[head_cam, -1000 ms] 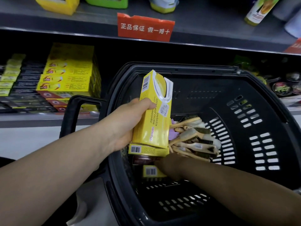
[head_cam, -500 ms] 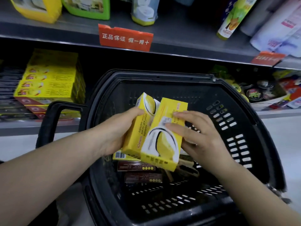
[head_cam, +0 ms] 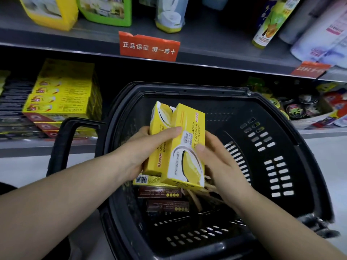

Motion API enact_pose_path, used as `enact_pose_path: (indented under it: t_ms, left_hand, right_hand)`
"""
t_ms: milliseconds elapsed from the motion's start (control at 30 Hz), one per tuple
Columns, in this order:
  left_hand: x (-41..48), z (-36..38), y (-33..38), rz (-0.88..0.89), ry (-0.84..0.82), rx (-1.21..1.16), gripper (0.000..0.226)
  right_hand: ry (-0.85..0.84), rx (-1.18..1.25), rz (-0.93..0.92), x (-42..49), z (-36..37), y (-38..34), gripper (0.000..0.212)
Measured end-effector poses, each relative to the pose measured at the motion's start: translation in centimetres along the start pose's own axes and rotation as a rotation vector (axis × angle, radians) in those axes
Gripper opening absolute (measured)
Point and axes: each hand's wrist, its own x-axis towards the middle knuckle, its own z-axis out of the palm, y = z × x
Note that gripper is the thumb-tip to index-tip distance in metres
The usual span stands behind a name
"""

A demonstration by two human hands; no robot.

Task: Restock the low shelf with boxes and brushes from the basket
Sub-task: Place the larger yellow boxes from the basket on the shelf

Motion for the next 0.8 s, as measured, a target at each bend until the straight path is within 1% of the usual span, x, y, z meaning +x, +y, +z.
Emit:
enact_pose_path:
  t_ms: [67, 133, 167, 200, 267, 300, 333, 367, 400, 433, 467, 500, 533, 600, 667, 733, 800]
  left_hand:
    - [-0.4, 0.1, 0.1, 0.016, -0.023, 0.035, 0.094]
    - [-0.7, 0.1, 0.4, 0.028, -0.048, 0.056, 0.094]
    - [-0.9, 0.0, 0.7, 0.031, -0.047, 0.059, 0.093]
    - [-1.0, -0.2, 1.2, 0.038, -0.042, 0.059, 0.091]
    - [-1.2, -1.0, 2.2, 0.080, -0.015, 0.070, 0.086]
    - [-1.2, -1.6, 2.7, 0.113, 0.012, 0.094, 0.083]
    - [-1.3, -2.2, 3.1, 0.146, 0.044, 0.124, 0.080]
    - [-1.4, -2.7, 3.5, 0.171, 0.076, 0.152, 0.081]
    - [-1.6, -3.3, 3.6, 0.184, 0.105, 0.171, 0.084]
    - [-1.6, -3.8, 3.7, 0.188, 0.128, 0.184, 0.087]
    - [-1.8, -4.2, 3.7, 0.188, 0.144, 0.189, 0.089]
    - [-1.9, -4.5, 3.6, 0.187, 0.149, 0.187, 0.089]
    - [-1.9, -4.8, 3.5, 0.187, 0.150, 0.180, 0.087]
    - [-2.0, -5.3, 3.5, 0.198, 0.148, 0.166, 0.073]
    - [-2.1, -5.9, 3.6, 0.210, 0.141, 0.156, 0.064]
    - [-2.3, -6.3, 3.7, 0.217, 0.138, 0.148, 0.065]
    - [-2.5, -6.6, 3.9, 0.220, 0.143, 0.138, 0.069]
  right_hand:
    - [-0.083, -0.019, -0.089, -0.1, 1.3, -0.2, 0.033]
    - [-0.095, -0.081, -0.159, 0.2, 1.6, -0.2, 0.033]
    - [-0.092, -0.086, -0.175, 0.5, 1.3, 0.0, 0.029]
    - [-0.090, -0.089, -0.146, 1.0, 0.9, 0.0, 0.027]
    - [-0.035, -0.092, -0.004, 2.4, 0.4, 1.2, 0.033]
    - [-0.022, -0.189, 0.054, 3.0, 0.2, 2.3, 0.035]
    - [-0.055, -0.355, 0.100, 3.7, 0.4, 3.5, 0.031]
    - [-0.157, -0.610, 0.138, 4.5, 0.7, 5.1, 0.021]
    - [-0.326, -0.920, 0.174, 5.2, 1.1, 6.7, 0.019]
    - [-0.489, -1.200, 0.191, 5.7, 1.4, 8.6, 0.037]
    - [-0.613, -1.413, 0.194, 6.2, 1.7, 10.5, 0.053]
    - [-0.675, -1.543, 0.178, 6.5, 2.3, 12.0, 0.060]
    - [-0.680, -1.632, 0.148, 6.6, 3.0, 13.1, 0.061]
    - [-0.635, -1.727, 0.060, 6.9, 4.2, 14.6, 0.050]
    - [-0.639, -1.768, 0.040, 7.2, 4.6, 15.2, 0.042]
    - [-0.594, -1.711, 0.116, 7.5, 3.9, 14.5, 0.044]
    - [-0.509, -1.631, 0.193, 7.5, 2.8, 12.1, 0.052]
